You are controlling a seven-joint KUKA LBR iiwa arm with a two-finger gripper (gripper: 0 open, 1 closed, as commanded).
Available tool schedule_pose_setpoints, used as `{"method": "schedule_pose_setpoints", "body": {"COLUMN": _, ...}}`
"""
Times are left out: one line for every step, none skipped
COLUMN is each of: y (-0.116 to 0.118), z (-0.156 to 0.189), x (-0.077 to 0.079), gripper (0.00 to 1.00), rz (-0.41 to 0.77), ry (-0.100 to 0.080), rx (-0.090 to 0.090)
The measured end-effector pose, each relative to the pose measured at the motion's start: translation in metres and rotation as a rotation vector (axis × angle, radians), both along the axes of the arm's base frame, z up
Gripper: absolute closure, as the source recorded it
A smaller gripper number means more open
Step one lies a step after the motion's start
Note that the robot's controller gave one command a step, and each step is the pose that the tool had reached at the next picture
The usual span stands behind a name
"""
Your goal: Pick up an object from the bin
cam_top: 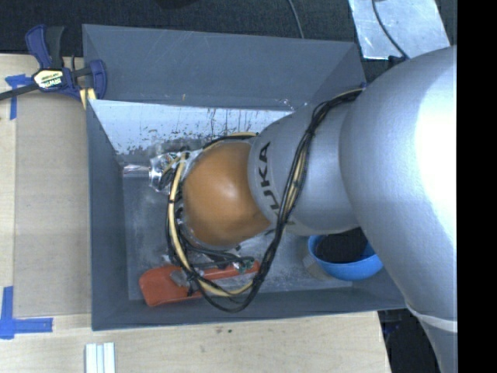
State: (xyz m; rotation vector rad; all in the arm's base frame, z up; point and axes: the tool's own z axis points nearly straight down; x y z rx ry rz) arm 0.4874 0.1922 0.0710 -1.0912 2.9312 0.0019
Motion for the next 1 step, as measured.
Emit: {"method": "schedule_pose_setpoints", "body": {"y": -0.0003, "z": 0.0200, "x": -0.0005, "gripper": 1.00, "rz": -0.002, "ry": 0.001, "rx": 0.000}}
